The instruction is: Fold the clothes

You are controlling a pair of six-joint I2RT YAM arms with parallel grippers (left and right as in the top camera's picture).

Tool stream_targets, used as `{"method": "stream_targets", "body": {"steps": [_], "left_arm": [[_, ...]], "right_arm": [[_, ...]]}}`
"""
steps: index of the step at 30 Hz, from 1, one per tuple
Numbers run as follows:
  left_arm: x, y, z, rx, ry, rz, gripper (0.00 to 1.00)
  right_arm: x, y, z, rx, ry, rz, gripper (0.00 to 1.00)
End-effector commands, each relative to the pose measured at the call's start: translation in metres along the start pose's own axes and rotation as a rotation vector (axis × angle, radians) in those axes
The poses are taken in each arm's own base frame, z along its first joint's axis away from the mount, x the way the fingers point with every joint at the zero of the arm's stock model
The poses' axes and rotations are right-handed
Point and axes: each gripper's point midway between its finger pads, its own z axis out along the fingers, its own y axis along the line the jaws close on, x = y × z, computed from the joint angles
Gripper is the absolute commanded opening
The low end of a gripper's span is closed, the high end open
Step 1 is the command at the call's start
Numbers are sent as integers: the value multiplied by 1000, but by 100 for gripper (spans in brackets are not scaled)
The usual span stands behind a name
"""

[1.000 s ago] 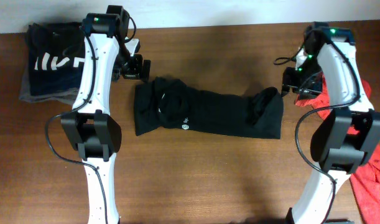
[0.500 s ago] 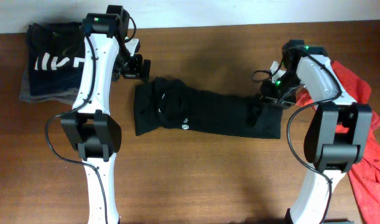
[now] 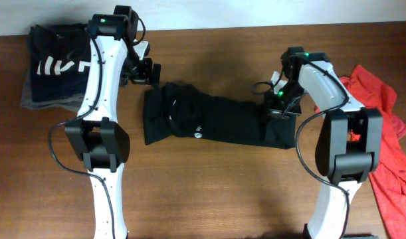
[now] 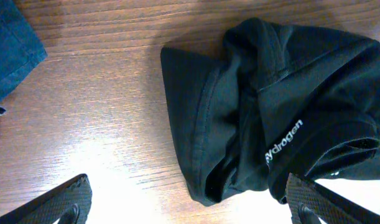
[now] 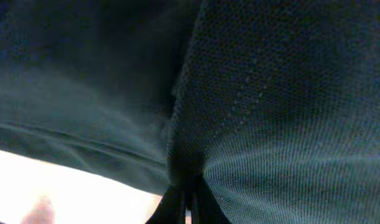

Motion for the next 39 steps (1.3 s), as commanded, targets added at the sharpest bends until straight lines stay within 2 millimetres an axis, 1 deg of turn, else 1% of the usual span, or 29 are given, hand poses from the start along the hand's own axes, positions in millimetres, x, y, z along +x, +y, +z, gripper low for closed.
{"method": "stream_targets", "body": {"steps": [1,5,7,8,9,11,12,14,16,18,20,23,26,27,28,30,31,32,33,35,38,39], "left_arm": [[-3,-1,-13,-3,-36,23,99],[-3,-1,-13,-3,-37,23,99],[-3,-1,-13,-3,-36,23,99],[-3,-1,-13,-3,-36,23,99],[-3,-1,-13,-4,-36,23,99],[-3,-1,-13,-3,-36,23,99],[-3,-1,-13,-3,-36,23,99],[-3,-1,-13,-4,-36,23,99],[-2,-1,-13,-4,-34,23,99],[-2,-1,-13,-3,-33,23,99],[-2,-1,-13,-3,-33,23,99],[-2,-1,-13,-3,-33,23,99],[-2,-1,-13,-3,-33,23,99],[-2,-1,-13,-3,-33,23,99],[-2,-1,-13,-3,-33,23,99],[-2,-1,-13,-3,-33,23,99],[-2,-1,-13,-3,-33,23,99],[-2,-1,-13,-3,-33,23,99],[-2,-1,-13,-3,-33,23,99],[-2,-1,-13,-3,-33,23,99],[-2,-1,-13,-3,-34,23,99],[-2,-1,-13,-3,-34,23,99]], "right_arm": [[2,18,6,-13,13,-36,4],[2,27,9,-7,11,-62,5],[2,30,10,-5,11,-72,7],[2,30,10,-2,10,-73,11],[2,29,10,2,10,-74,27],[1,23,10,31,5,-68,65],[0,20,10,44,3,-65,75],[-2,16,7,51,-4,-39,81],[-3,13,4,49,-11,-23,82],[-6,8,-4,58,-19,-8,82],[-7,-3,-17,93,-30,9,82],[-12,-19,-44,118,-67,49,83],[-14,-38,-70,108,-108,96,88],[-14,-46,-74,106,-114,104,93],[-12,-53,-78,93,-113,97,95],[-7,-69,-80,58,-96,94,95],[-5,-74,-78,34,-89,89,95],[-3,-78,-77,-4,-85,84,95],[0,-81,-73,-78,-85,62,95],[2,-79,-69,-180,-96,27,94],[5,-73,-62,-342,-131,-19,94],[6,-72,-58,-368,-133,-17,94]]}}
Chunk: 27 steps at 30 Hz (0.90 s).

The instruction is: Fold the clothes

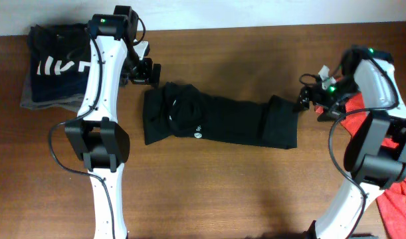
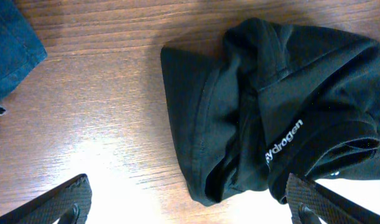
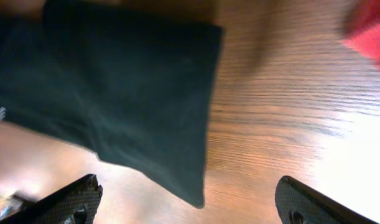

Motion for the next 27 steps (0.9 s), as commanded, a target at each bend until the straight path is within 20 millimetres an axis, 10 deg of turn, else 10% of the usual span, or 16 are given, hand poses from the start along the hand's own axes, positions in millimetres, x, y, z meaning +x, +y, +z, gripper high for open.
{"method": "stream_targets", "body": {"steps": [1,16,20,24,27], "left_arm": [[-3,-1,-13,-3,-35,23,99],[-4,-1,-13,-3,-39,23,99],[-3,-1,-13,-3,-37,23,99],[-3,-1,-13,-3,-37,23,99],[-3,-1,-13,-3,-37,23,99]], "right_arm": [[6,25,7,-213,-36,-104,94],[26,33,69,-362,-28,-60,87],[22,33,70,-357,-37,-31,60],[11,29,67,-352,-69,16,8],[4,21,64,-285,-77,40,4]]}}
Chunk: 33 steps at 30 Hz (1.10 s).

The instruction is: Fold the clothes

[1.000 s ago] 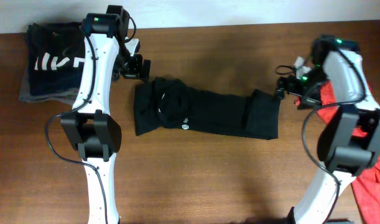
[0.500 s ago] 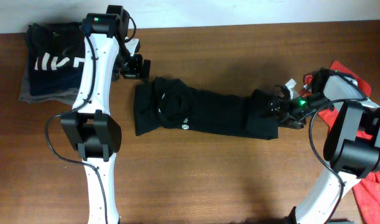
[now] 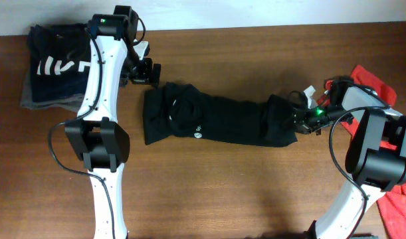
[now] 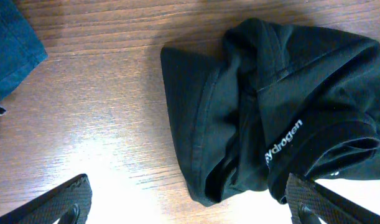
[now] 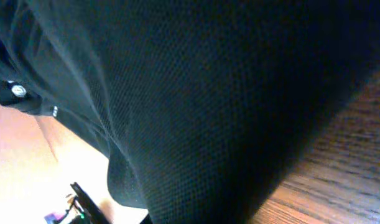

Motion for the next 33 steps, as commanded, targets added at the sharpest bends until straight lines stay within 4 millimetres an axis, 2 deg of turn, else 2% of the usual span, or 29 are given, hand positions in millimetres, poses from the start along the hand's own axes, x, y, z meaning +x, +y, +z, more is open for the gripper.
{"method": "stream_targets", "body": {"steps": [1,5,7,10,15,19,26,28,33], "left_arm": [[-3,-1,-13,-4,-37,23,99],[-3,-1,-13,-4,-35,23,99],[-2,-1,-13,-3,-33,23,99],[-2,-1,-13,-3,-34,23,99],[-2,-1,-13,-3,-33,23,99],[-2,-1,-13,-3,-33,23,99],[-2,-1,-13,-3,-33,23,99],[-2,-1,-13,-3,-33,23,99],[-2,-1,-13,-3,-33,23,99]], "right_arm": [[-11,-4,-10,79,-22,37,4],[-18,-9,-31,205,-20,29,4],[-20,-12,-46,322,-15,38,4],[-22,-5,-54,432,-1,-8,4],[-18,4,-36,625,39,-52,4],[-14,20,-18,760,58,-120,4],[-2,68,29,823,58,-257,4],[-3,71,32,870,25,-256,4],[-12,63,15,1016,-45,-250,4]]}}
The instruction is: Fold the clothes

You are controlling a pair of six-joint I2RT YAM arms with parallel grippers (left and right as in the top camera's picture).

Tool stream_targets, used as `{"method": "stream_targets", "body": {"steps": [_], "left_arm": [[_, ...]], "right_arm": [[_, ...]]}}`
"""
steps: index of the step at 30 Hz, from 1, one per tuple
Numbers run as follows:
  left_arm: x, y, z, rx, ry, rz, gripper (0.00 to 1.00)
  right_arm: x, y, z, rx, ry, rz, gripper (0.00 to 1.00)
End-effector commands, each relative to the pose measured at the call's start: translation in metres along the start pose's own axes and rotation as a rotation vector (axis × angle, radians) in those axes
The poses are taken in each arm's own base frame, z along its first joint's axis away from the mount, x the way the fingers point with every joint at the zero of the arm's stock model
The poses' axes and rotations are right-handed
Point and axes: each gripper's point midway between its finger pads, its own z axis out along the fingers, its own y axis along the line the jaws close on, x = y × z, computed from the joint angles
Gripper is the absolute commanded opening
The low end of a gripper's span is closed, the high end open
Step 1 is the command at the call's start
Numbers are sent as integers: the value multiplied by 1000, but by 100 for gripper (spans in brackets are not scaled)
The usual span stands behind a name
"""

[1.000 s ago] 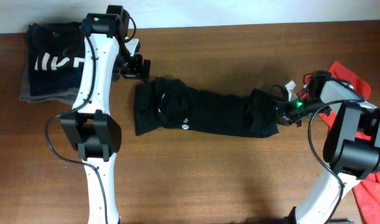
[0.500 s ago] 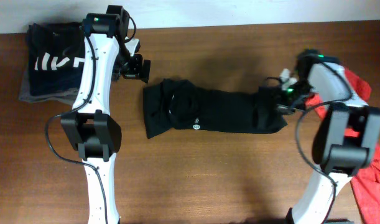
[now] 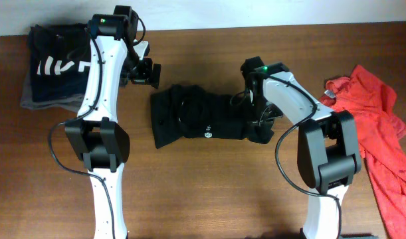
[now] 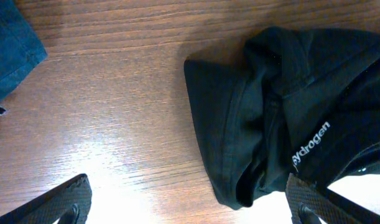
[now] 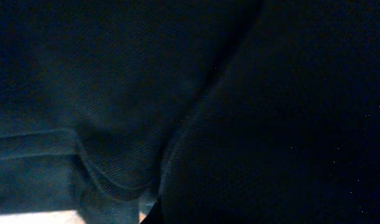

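A black garment (image 3: 203, 119) with small white lettering lies bunched across the middle of the wooden table (image 3: 209, 192). My right gripper (image 3: 259, 118) is down on its right end, shut on the fabric. Black cloth (image 5: 190, 93) fills the whole right wrist view and hides the jaws. My left gripper (image 3: 148, 72) hovers open just beyond the garment's upper left corner. In the left wrist view its fingertips (image 4: 71, 199) stand wide apart over bare wood. The garment's left edge (image 4: 239, 137) lies between them and further off.
A folded stack of dark clothes with white print (image 3: 53, 63) sits at the far left; its blue edge (image 4: 9, 43) shows in the left wrist view. A red garment (image 3: 369, 119) sprawls along the right edge of the table.
My right gripper has moved left from the garment's far right edge and now sits over its middle-right. The garment is much shorter, and its left edge has shifted slightly right. The left arm is unchanged.
My right gripper was first down on the long garment's right end. Then it was open, off to the right near the red cloth, with that end folded over. Then it was at the new right edge. Now that end lies further left and the garment is shorter.
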Motion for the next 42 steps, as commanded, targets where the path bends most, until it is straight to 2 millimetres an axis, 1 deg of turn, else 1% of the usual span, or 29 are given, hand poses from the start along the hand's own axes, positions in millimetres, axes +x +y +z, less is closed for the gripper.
{"method": "stream_targets", "body": {"steps": [1,4,7,10,12,19,24,28,35,38,42], "left_arm": [[-2,-1,-13,-3,-34,23,99],[-2,-1,-13,-3,-34,23,99],[-2,-1,-13,-4,-34,23,99],[-2,-1,-13,-4,-34,23,99],[-2,-1,-13,-3,-34,23,99],[-2,-1,-13,-3,-34,23,99],[-2,-1,-13,-3,-33,23,99],[-2,-1,-13,-3,-33,23,99],[-2,-1,-13,-3,-33,23,99],[-2,-1,-13,-3,-33,23,99],[-2,-1,-13,-3,-33,23,99]], "right_arm": [[-10,-33,-22,152,-75,82,4],[-10,-55,-31,194,-63,112,4],[-12,-78,-49,232,-61,143,4],[-16,-83,-68,227,-68,105,4],[-18,-77,-72,209,-77,72,4],[-22,-53,-70,166,-94,29,4],[-27,-31,-71,130,-120,-5,4],[-26,-17,-66,127,-117,-25,4],[-24,7,-47,122,-86,-38,4],[-24,15,-46,109,-92,-41,4],[-27,37,-46,35,-109,-60,4]]}}
